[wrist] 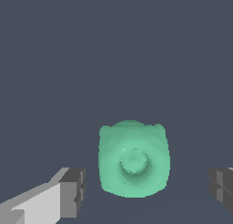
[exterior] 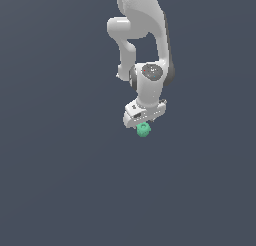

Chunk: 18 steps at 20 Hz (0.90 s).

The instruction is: Pick up the object and move it to a goal position.

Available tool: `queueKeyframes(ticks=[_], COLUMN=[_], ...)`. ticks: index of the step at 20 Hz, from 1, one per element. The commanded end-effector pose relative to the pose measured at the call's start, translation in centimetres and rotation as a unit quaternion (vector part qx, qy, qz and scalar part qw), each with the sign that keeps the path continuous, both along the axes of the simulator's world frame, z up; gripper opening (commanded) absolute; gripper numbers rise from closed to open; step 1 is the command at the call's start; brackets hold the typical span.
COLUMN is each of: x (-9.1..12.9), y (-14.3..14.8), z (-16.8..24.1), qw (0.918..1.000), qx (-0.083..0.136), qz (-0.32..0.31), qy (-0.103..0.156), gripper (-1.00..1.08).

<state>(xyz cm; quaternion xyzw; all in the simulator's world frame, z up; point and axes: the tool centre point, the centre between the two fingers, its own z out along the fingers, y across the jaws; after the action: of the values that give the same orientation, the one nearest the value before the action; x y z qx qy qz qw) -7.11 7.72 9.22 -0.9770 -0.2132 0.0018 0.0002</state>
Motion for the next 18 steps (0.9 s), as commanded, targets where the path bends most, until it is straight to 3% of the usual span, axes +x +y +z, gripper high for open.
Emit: queueKeyframes(ticks=[1, 8, 18], x=[-0.3, -0.4, -0.5], y=[0.3, 0.3, 0.3], z=[-0.2, -0.8, -4.8], qw=[0.9999, 0.9999, 0.9999], qx=[0.000, 0.000, 0.000], qz=[0.011, 0.011, 0.014], qy=[-0.002, -0.001, -0.002], gripper=[1.00, 1.00, 1.00])
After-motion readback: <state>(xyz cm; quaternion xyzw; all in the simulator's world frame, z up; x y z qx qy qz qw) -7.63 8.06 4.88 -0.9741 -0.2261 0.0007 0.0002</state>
